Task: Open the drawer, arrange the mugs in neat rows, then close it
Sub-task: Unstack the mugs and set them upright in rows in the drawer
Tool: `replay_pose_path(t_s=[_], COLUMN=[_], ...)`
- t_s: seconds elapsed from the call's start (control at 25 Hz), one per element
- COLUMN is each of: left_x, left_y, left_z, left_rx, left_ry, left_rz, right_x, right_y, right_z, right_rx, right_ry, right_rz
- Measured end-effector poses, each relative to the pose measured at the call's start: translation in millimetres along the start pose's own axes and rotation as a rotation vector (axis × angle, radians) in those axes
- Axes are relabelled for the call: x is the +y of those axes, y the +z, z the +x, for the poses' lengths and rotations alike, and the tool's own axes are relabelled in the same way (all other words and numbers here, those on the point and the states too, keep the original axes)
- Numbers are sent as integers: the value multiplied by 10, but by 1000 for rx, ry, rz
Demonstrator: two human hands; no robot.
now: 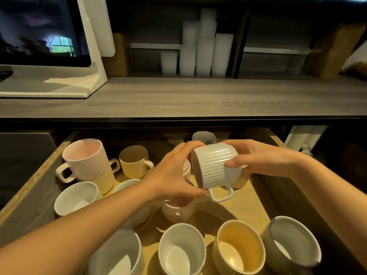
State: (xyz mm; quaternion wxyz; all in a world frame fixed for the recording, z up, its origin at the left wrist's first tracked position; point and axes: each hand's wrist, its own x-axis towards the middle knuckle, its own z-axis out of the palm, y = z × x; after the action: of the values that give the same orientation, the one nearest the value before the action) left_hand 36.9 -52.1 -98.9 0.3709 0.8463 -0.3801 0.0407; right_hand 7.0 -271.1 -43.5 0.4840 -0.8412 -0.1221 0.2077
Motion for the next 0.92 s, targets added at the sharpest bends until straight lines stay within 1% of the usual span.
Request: replay_pose_path(t_s=[0.12,0.24,0.48,0.64,0.72,0.8,0.92], left_x=[80,183,319,365,349,308,197], left_y=[-38,-8,93,265,305,283,167], left_z=[74,144,356,449,458,431,297], left_rx=[-20,-58,-136,-210,-275,-340,-431], left_ry=[24,12,-26,-66,-95,-127,-169], left_rz=[57,171,355,423,390,365,495], right_x=[-80,-152,-19,53,107,171,245], right_y=[24,78,51,47,69,107,154], right_z=[-6,4,102,115,133,162,197], right_rx=[64,108,334,420,417,378,289], right_ry=[0,53,207,233,264,291,317], right_rz=[-152,-276,-481,-701,-719,-698,-681])
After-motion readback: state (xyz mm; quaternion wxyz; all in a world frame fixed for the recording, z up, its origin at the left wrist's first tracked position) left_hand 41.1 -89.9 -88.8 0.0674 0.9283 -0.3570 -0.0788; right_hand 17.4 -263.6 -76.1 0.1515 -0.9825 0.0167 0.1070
